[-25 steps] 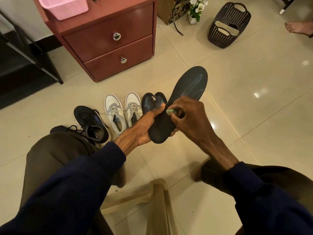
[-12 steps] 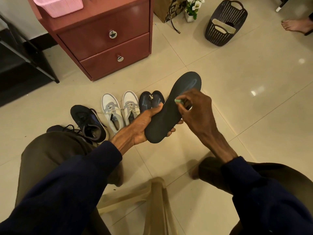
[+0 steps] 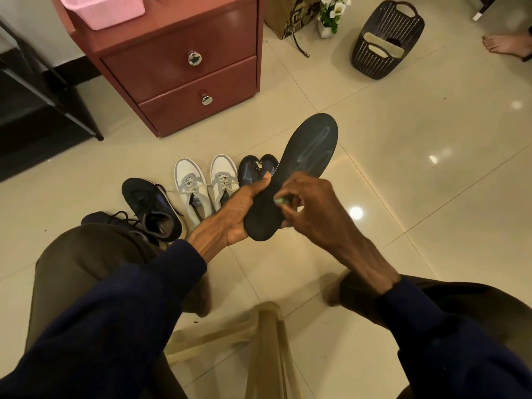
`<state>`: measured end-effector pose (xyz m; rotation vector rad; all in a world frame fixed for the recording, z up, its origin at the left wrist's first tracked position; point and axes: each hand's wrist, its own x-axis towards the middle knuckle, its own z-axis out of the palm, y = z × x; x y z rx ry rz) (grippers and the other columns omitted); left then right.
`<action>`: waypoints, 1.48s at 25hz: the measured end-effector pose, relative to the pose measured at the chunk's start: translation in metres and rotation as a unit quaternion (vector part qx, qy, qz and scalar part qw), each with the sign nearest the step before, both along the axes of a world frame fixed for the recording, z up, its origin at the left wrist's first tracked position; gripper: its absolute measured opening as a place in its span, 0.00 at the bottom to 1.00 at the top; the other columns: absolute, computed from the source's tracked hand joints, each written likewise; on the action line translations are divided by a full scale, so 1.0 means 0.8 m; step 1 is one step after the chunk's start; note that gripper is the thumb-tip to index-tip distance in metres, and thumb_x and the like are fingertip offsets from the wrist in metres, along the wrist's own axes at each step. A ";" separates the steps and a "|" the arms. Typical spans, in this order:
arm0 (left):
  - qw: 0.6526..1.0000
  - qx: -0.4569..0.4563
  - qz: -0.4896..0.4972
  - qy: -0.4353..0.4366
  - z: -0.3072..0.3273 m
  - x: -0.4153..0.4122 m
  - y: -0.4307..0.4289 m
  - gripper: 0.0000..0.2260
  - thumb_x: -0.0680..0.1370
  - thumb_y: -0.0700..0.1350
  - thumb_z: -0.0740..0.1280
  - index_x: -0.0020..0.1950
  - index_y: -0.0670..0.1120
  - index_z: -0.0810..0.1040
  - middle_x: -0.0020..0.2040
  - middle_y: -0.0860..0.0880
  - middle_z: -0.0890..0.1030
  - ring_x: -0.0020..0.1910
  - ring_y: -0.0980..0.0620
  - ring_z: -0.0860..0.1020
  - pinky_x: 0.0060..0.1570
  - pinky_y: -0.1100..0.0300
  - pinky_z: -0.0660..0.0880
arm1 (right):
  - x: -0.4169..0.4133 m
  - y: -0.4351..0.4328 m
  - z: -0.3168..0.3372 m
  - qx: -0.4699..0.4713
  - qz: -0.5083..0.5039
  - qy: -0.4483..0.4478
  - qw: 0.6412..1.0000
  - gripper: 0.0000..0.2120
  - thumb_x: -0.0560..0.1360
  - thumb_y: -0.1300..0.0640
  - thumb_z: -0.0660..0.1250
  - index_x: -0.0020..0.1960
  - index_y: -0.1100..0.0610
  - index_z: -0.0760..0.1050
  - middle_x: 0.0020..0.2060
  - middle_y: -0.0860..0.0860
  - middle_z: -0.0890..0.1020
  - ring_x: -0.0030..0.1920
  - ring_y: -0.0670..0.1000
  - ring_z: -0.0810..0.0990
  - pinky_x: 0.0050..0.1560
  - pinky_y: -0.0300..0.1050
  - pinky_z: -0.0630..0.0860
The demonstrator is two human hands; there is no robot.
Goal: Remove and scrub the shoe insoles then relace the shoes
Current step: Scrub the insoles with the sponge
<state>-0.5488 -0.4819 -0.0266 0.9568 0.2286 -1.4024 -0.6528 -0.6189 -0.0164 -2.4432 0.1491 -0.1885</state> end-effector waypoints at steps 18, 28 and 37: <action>1.000 0.028 0.008 0.006 0.000 -0.006 -0.007 0.17 0.85 0.54 0.61 0.57 0.42 0.81 0.48 0.40 0.84 0.40 0.42 0.83 0.40 0.51 0.83 | 0.013 -0.015 -0.002 -0.050 -0.145 -0.072 0.986 0.06 0.72 0.66 0.76 0.49 0.62 0.83 0.44 0.56 0.83 0.42 0.53 0.81 0.45 0.50 0.81; 1.000 0.007 0.021 0.016 -0.009 -0.001 -0.008 0.20 0.84 0.56 0.62 0.51 0.43 0.87 0.49 0.40 0.85 0.43 0.40 0.82 0.46 0.50 0.80 | 0.020 -0.018 0.003 -0.013 -0.171 -0.063 0.983 0.04 0.73 0.65 0.75 0.47 0.60 0.84 0.43 0.54 0.82 0.39 0.51 0.80 0.42 0.53 0.80; 0.996 -0.007 0.078 0.035 -0.018 0.009 -0.006 0.17 0.84 0.55 0.63 0.59 0.46 0.85 0.58 0.44 0.85 0.52 0.45 0.83 0.55 0.49 0.80 | 0.014 -0.006 0.007 -0.026 -0.059 -0.001 0.998 0.06 0.71 0.67 0.77 0.47 0.61 0.85 0.42 0.54 0.82 0.40 0.49 0.79 0.42 0.51 0.80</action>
